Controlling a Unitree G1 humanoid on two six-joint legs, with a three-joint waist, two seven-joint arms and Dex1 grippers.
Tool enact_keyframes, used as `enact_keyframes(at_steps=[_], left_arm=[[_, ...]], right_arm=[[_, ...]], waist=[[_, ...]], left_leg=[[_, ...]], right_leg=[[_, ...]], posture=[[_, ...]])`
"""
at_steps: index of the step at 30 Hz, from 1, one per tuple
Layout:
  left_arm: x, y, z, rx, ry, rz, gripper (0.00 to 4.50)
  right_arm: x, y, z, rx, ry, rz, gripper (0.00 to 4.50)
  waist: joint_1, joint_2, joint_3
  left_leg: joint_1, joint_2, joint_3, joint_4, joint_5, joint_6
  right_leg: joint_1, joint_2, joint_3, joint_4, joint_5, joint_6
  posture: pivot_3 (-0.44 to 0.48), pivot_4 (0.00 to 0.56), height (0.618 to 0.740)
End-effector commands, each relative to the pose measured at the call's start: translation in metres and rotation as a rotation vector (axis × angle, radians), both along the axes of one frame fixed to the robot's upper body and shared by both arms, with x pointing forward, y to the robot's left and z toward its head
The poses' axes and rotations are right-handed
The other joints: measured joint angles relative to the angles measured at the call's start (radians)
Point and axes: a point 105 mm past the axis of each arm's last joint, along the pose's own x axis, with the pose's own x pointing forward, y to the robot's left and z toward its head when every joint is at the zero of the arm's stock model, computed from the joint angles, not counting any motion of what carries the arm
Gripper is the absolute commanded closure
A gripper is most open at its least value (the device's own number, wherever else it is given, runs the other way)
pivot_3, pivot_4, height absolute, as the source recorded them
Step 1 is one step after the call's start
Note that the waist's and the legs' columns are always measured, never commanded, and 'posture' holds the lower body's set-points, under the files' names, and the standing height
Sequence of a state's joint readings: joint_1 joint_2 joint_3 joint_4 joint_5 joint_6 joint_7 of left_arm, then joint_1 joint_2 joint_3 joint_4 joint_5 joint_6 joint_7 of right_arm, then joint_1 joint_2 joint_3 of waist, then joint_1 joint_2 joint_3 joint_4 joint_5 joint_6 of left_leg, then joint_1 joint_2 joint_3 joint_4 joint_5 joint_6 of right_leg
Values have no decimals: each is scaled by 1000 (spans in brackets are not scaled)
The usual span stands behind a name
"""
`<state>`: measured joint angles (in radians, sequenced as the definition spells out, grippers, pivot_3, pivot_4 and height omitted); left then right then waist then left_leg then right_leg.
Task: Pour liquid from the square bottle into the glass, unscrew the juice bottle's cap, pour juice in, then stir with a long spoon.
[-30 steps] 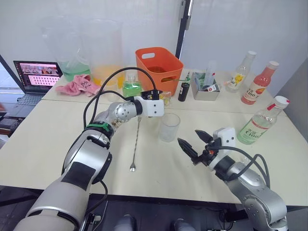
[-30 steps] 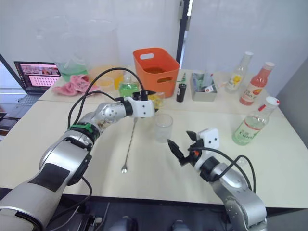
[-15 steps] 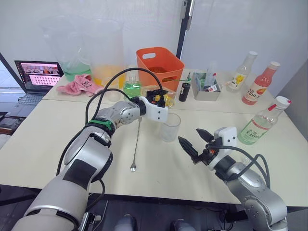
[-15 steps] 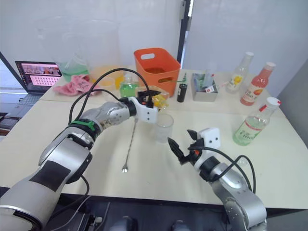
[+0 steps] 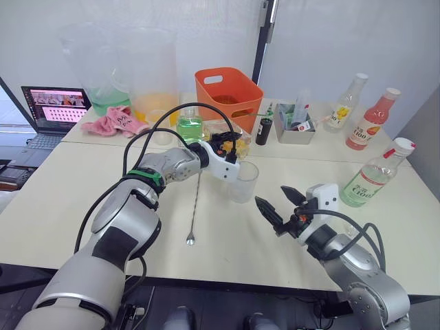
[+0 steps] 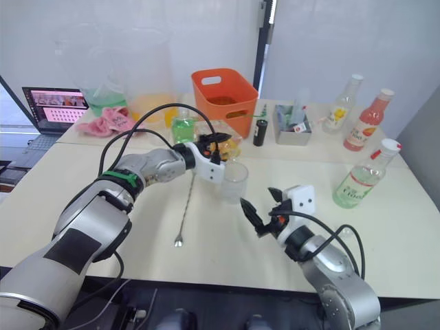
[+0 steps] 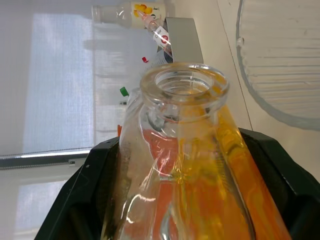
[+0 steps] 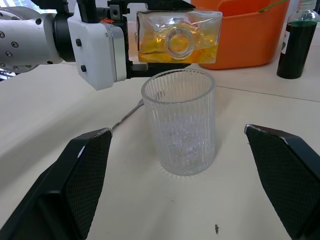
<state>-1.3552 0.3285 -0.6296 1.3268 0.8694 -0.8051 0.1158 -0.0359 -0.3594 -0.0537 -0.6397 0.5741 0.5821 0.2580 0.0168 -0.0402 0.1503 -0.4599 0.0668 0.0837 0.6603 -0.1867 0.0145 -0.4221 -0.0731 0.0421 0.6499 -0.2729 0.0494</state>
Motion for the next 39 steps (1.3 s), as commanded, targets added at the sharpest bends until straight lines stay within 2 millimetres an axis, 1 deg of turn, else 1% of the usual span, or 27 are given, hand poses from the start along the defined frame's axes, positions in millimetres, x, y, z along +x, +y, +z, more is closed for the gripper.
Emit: enact_keyframes(at_steps=[1, 16, 21, 27, 39], left_arm=[[-4, -12, 48, -64, -151, -58, 1687], [-5, -16, 48, -20, -212, -77, 1687], [-5, -16, 49, 2, -239, -79, 1687], [-6, -17, 49, 37, -283, -90, 1687], [-3, -17, 49, 72, -330, -74, 1687]], right_arm=[[-5, 1, 15, 10, -55, 8, 0], [-5, 0, 16, 17, -60, -2, 0], [-4, -1, 16, 19, -61, -5, 0], [-4, 0, 17, 23, -64, -4, 0], [-4, -2, 20, 30, -68, -6, 0]], waist=[[0, 0, 0], [1, 0, 0], [1, 0, 0], [1, 0, 0], [0, 0, 0]], left_leg=[[0, 0, 0, 0, 0, 0], [0, 0, 0, 0, 0, 0], [0, -2, 0, 1, 0, 0], [0, -2, 0, 1, 0, 0], [0, -2, -1, 1, 0, 0]], right_leg=[[0, 0, 0, 0, 0, 0], [0, 0, 0, 1, 0, 0], [-2, -1, 0, 7, 0, 0], [-2, -2, 0, 7, 0, 0], [-2, -2, 0, 9, 0, 0]], posture=[[0, 150, 739], [0, 150, 739], [0, 150, 739], [0, 150, 739], [0, 150, 739]])
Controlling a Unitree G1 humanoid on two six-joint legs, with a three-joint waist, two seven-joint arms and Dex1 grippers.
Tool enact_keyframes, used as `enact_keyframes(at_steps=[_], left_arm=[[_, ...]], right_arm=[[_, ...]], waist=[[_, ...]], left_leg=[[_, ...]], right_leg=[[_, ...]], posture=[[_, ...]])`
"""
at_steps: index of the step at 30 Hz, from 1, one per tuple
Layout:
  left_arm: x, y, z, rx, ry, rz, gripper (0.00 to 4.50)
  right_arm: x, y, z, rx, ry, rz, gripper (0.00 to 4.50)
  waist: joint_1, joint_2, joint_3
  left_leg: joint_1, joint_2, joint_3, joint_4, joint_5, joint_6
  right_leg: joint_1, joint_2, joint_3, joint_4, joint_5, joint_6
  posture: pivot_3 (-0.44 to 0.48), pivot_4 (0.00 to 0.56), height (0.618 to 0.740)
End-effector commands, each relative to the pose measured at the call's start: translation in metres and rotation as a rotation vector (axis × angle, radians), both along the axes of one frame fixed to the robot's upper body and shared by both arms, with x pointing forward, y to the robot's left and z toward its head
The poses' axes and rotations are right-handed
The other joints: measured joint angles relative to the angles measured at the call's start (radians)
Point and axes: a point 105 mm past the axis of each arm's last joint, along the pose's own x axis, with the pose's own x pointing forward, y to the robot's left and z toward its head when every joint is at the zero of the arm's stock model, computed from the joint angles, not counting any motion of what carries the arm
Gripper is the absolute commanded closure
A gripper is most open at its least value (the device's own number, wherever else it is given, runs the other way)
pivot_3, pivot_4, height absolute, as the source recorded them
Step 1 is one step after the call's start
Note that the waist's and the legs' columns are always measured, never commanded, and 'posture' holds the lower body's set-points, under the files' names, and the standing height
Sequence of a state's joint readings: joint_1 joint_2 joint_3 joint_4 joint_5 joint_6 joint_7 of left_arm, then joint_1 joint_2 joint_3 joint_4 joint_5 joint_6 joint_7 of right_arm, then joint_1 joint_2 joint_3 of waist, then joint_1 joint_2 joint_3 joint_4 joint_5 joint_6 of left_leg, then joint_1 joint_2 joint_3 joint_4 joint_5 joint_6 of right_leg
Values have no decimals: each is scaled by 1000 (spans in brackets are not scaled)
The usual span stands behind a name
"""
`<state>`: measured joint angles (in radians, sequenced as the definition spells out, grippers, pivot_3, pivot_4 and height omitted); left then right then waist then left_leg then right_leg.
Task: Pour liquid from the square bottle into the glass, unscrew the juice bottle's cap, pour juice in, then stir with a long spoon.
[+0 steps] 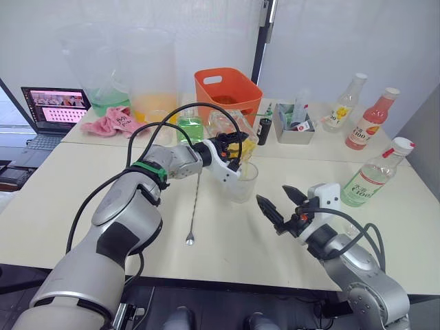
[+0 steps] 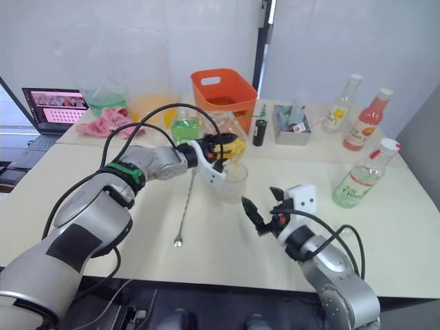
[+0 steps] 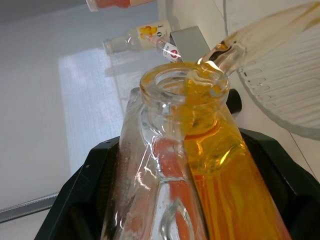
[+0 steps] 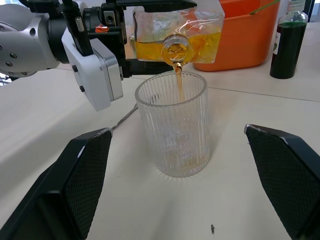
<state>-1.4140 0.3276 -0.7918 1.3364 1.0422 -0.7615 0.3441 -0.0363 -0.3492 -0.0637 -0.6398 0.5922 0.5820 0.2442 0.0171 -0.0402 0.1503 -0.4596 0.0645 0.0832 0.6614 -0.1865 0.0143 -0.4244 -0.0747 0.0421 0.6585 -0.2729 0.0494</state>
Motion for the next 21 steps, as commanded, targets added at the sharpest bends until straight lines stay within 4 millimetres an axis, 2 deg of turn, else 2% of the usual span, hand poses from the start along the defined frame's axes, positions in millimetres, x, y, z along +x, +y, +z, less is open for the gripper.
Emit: enact_keyframes(at_steps=[1, 21], left_arm=[[-2, -10, 45, -80, -125, -35, 1687], [1, -7, 35, -77, -77, -11, 1687]], right_arm=[[-5, 0, 18, 6, -70, 5, 0], [-5, -1, 18, 1, -65, 3, 0]], waist=[[0, 0, 0], [-1, 0, 0]], left_leg=[[0, 0, 0, 0, 0, 0], [0, 0, 0, 0, 0, 0]], right_leg=[[0, 0, 0, 0, 0, 0], [0, 0, 0, 1, 0, 0]], posture=[[0, 150, 739], [0, 150, 739]])
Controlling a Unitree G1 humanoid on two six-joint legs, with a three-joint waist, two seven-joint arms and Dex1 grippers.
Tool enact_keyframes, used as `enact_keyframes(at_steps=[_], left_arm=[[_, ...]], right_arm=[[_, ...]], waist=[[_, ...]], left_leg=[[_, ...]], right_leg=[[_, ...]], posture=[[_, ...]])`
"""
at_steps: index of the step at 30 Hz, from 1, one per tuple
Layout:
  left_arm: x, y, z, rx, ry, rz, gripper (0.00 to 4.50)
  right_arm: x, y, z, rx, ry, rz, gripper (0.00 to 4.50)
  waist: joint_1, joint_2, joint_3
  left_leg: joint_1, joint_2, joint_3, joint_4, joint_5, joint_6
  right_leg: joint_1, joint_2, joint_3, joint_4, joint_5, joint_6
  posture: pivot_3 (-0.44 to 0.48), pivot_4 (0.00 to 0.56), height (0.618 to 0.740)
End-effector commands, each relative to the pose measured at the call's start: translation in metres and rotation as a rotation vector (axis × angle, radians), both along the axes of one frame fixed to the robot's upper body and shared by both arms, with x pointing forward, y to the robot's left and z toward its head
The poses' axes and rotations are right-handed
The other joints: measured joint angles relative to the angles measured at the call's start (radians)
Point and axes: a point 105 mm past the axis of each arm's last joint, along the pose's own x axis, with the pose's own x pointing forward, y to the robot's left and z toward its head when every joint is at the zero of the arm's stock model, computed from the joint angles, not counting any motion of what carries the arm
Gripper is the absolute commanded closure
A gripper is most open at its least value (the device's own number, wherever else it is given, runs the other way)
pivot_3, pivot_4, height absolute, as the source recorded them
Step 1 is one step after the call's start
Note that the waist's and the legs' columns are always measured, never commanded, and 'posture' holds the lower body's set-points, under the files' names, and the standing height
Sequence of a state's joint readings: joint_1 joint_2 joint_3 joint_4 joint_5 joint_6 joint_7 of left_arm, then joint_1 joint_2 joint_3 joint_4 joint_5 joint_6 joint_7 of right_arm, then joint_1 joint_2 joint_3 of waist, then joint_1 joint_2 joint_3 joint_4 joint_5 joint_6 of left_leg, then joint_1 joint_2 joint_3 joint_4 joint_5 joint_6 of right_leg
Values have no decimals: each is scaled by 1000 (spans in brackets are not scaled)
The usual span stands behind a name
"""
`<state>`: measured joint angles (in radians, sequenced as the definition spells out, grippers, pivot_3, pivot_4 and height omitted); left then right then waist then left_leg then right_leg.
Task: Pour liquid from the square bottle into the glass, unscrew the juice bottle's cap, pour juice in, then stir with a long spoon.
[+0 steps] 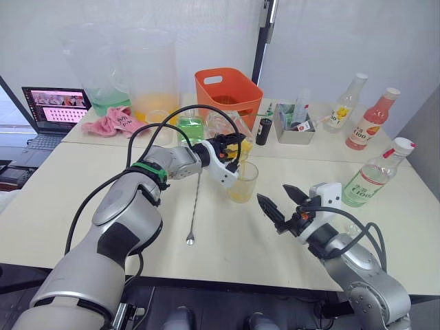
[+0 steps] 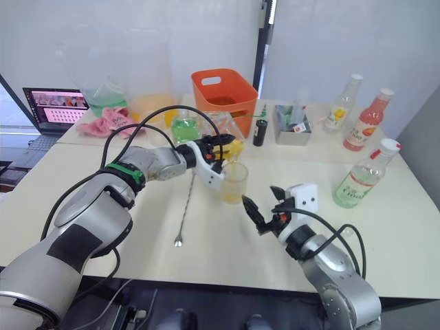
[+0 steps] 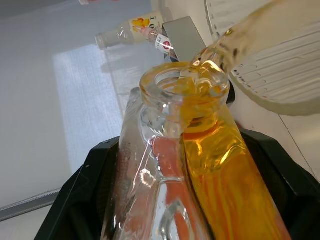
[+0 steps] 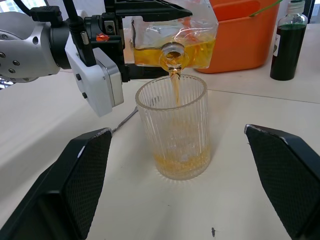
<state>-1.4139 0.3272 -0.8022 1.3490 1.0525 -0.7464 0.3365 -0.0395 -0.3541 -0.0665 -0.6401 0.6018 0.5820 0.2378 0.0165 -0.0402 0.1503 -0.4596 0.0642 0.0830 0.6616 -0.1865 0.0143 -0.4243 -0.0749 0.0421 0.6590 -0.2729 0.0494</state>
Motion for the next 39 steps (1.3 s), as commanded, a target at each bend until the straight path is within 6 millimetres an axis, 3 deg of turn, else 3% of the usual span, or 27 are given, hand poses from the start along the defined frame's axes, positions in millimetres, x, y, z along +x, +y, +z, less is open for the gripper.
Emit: enact_keyframes(at_steps=[1, 15, 25, 32, 36, 39], left_arm=[[-2, -11, 39, -111, -73, -35, 1687], [-3, 0, 54, -250, 79, -15, 1687], [-6, 39, 83, -504, 358, -12, 1687], [2, 119, 100, -959, 770, 112, 1687], [-6, 153, 97, -1242, 969, 198, 1687], [-15, 165, 92, -1379, 1023, 264, 1687]], right_arm=[[-5, -1, 16, -2, -63, 4, 0], [-3, -1, 17, -11, -63, 12, 0], [7, -12, 21, -46, -75, 15, 0], [12, -25, 27, -94, -82, 49, 0], [9, -28, 29, -107, -81, 74, 0], [8, -29, 30, -117, -74, 93, 0]], waist=[[0, 0, 0], [-4, 0, 0], [-5, 0, 0], [-15, 0, 0], [-25, 0, 0], [-23, 0, 0]], left_leg=[[0, 0, 0, 0, 0, 0], [0, 0, 0, 0, 0, 0], [1, 0, 0, 1, 0, 0], [1, 1, -1, 2, 0, 0], [1, 1, -4, 2, 0, 0], [1, 1, -7, 3, 0, 0]], right_leg=[[0, 0, 0, 0, 0, 0], [0, 0, 0, 1, 0, 0], [0, 0, 0, 4, 0, 0], [0, 1, 0, 5, 0, 0], [1, 2, 0, 7, 0, 0], [2, 2, -1, 7, 0, 0]], posture=[[0, 150, 739], [0, 150, 739], [0, 150, 739], [0, 150, 739], [0, 150, 739], [0, 150, 739]])
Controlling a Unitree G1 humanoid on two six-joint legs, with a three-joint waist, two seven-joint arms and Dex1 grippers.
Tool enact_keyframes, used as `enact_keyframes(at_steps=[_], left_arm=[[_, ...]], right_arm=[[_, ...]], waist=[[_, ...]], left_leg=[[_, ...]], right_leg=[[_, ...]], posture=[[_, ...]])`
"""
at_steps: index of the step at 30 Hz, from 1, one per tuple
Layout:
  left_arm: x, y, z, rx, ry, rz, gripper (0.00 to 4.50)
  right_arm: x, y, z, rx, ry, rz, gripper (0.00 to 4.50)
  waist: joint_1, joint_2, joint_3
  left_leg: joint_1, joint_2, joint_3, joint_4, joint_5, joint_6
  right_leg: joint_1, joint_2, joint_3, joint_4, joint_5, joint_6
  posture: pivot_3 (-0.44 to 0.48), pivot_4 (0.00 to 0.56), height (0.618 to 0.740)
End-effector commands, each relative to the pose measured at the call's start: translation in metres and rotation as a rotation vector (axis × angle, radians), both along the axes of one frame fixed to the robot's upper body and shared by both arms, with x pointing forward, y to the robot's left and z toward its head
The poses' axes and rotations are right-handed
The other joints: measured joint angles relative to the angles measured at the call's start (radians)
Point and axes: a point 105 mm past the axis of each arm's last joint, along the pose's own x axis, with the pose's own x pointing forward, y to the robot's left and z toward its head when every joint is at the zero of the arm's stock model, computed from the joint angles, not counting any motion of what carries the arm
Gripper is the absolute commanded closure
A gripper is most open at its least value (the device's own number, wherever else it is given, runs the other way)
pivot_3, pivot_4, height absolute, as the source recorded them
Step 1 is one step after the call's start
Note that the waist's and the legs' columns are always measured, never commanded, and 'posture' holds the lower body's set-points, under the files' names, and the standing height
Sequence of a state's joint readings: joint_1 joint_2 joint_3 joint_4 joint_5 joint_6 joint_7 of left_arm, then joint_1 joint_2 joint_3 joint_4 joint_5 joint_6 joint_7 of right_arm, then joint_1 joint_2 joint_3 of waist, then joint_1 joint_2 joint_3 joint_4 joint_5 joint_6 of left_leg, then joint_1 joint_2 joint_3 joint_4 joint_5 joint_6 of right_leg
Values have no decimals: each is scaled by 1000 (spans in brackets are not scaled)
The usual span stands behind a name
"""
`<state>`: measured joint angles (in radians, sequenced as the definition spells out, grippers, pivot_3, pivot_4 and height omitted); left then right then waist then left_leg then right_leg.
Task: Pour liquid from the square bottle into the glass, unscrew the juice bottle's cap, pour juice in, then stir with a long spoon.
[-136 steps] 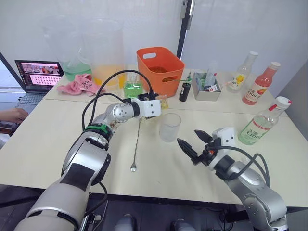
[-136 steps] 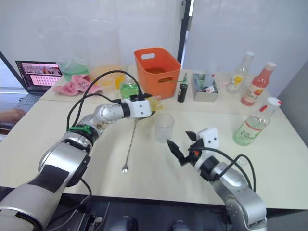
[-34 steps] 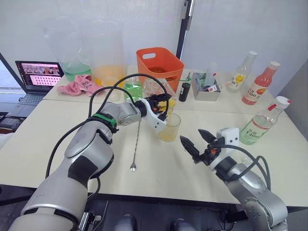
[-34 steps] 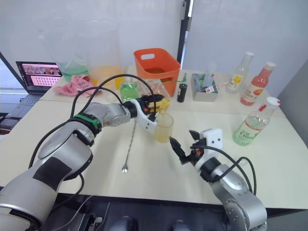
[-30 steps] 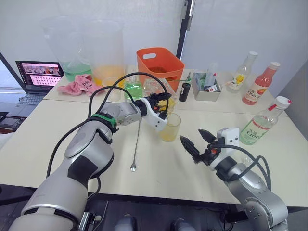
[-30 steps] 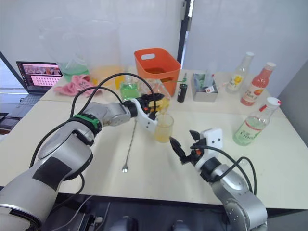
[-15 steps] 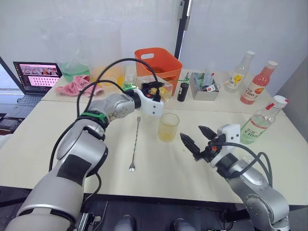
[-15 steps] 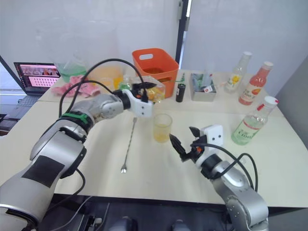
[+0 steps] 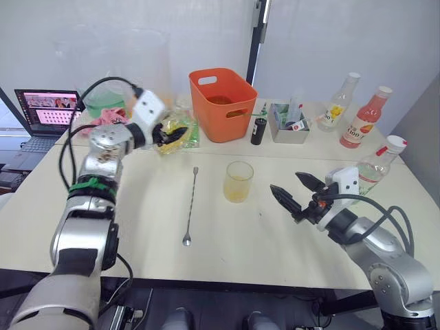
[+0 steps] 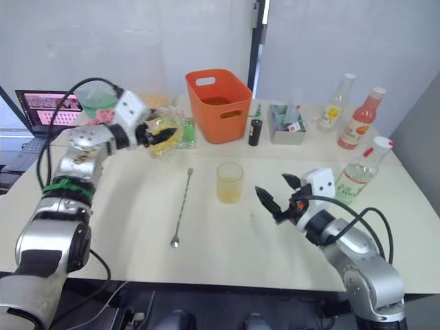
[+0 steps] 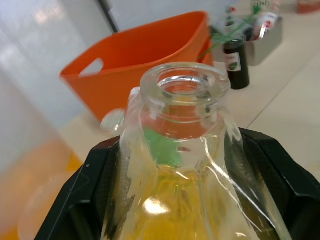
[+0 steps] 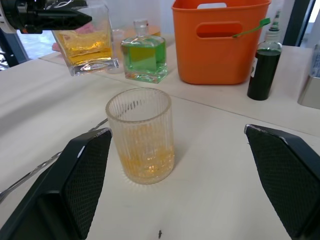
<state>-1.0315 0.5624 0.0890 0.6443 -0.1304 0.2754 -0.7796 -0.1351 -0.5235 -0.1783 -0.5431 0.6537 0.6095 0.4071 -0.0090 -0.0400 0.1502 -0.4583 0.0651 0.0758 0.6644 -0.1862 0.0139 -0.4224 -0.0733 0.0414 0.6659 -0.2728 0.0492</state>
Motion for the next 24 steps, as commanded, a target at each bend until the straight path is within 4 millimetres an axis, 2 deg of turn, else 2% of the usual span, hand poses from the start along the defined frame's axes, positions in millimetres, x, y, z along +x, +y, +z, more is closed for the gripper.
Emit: enact_keyframes(at_steps=[1, 4, 7, 12, 20, 24], left_arm=[[-17, 6, 41, -146, -52, 67, 1687], [-28, 25, 30, -316, 28, 247, 1687], [-41, 23, 21, -353, 33, 312, 1687], [-56, 25, -9, -388, 74, 415, 1687], [-55, 19, -45, -303, 110, 465, 1687], [-54, 18, -62, -310, 153, 482, 1687]], right_arm=[[-5, -2, 12, -1, -34, 30, 0], [-11, -3, 14, -24, -27, 69, 0], [-16, -6, 13, -47, -15, 92, 0], [-21, -11, 11, -83, 14, 150, 0], [-34, -12, 10, -128, 124, 334, 0], [-38, -12, 9, -138, 152, 372, 0]], waist=[[5, 0, 0], [7, 0, 0], [11, 0, 0], [16, 0, 0], [20, -1, 0], [20, -1, 0]], left_leg=[[0, 0, -1, 1, 0, 0], [0, 0, -3, 3, 0, 0], [-1, -1, -5, 3, 0, 0], [0, -1, -5, 4, 0, 0], [2, 0, -8, 4, 1, -2], [10, -1, -9, 3, 0, -1]], right_leg=[[1, 0, -1, 0, 0, 0], [1, 0, 0, 0, 0, 0], [2, 0, -1, 1, 0, 0], [3, 1, 0, 1, 0, 0], [6, 4, 1, -1, 0, -1], [17, 4, 1, -3, 0, -1]], posture=[[0, 150, 739], [0, 150, 739], [0, 150, 739], [0, 150, 739], [0, 150, 739], [0, 150, 739]])
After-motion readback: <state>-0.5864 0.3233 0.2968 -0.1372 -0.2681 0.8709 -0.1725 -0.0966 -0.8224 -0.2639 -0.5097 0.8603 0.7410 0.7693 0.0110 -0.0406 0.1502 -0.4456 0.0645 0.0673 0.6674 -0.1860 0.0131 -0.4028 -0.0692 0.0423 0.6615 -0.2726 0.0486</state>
